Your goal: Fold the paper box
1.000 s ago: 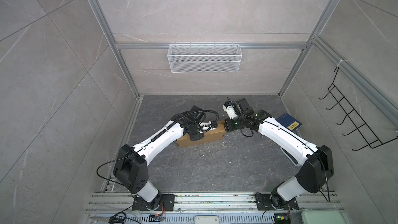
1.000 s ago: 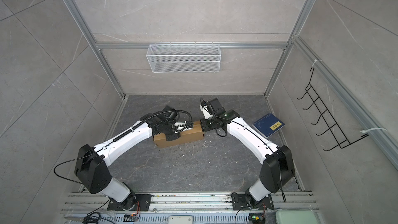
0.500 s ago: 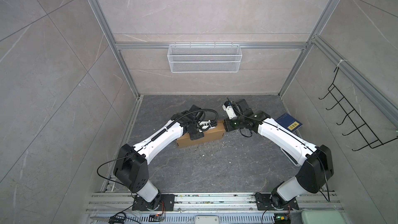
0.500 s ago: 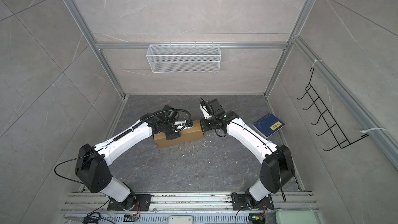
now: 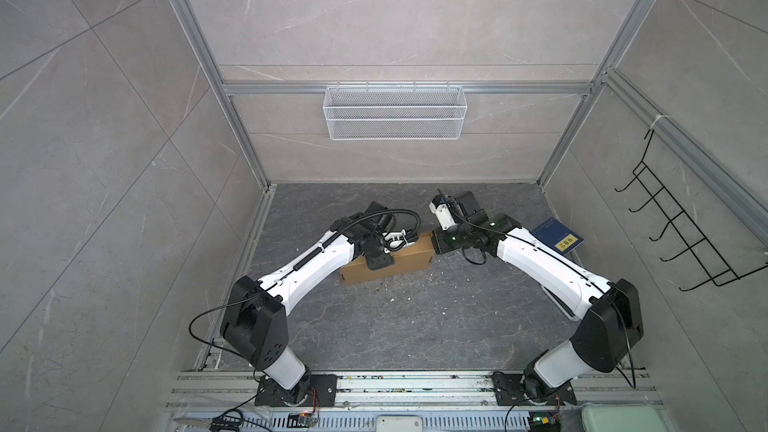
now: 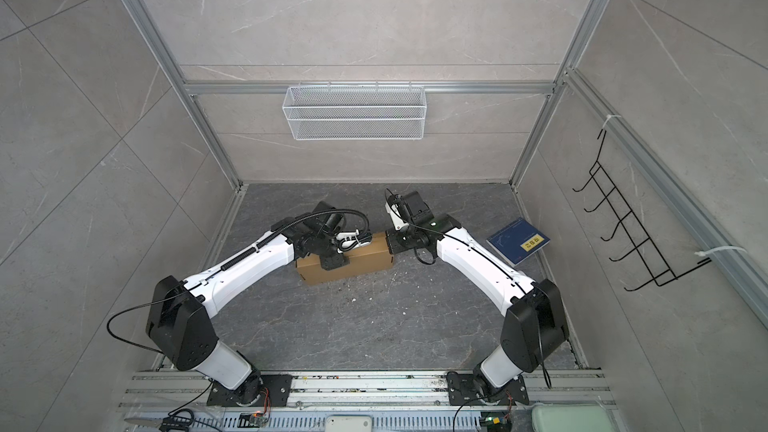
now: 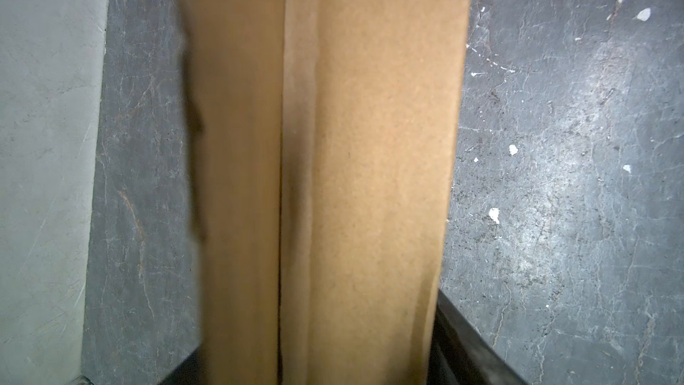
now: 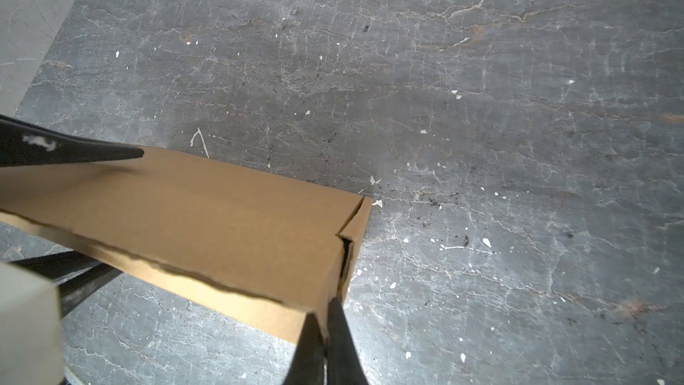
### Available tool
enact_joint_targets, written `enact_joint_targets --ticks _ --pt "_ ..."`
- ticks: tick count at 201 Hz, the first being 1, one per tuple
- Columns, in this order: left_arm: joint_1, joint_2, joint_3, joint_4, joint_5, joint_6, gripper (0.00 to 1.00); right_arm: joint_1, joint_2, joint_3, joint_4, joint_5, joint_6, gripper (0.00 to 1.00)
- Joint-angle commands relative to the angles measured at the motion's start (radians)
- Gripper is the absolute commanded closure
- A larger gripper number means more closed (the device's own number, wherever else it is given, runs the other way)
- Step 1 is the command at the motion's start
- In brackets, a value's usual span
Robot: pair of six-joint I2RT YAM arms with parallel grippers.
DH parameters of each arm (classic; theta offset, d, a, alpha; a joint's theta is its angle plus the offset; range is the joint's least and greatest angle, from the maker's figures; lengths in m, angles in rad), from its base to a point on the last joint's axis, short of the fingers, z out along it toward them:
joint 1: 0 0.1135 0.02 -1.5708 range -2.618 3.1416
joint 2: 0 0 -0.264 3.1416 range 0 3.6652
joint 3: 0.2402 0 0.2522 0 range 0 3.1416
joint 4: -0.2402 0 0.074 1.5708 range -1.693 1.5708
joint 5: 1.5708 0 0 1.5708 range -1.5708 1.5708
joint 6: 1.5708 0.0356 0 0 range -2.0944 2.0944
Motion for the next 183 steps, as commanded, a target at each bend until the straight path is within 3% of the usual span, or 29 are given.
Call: enact_joint_targets --ticks 1,56,138,183 --pt "0.005 0.015 0.004 -0.051 -0.003 -0.024 0.32 0.020 0.020 -0.003 -0.037 -0.019 -0.006 1.00" --pt "0.005 -0.038 0.010 -0.076 -0.008 -0.047 0.24 0.019 0.024 -0.007 -0.038 -0.015 -0.007 1.00" --pt "0.005 -0.129 0.013 -0.093 0.003 -0.091 0.21 0.020 0.023 -0.005 -0.041 -0.011 -0.003 1.00" --pt "0.005 -0.211 -0.045 0.006 -0.059 -0.150 0.19 0.020 0.023 -0.005 -0.041 -0.011 -0.002 1.00"
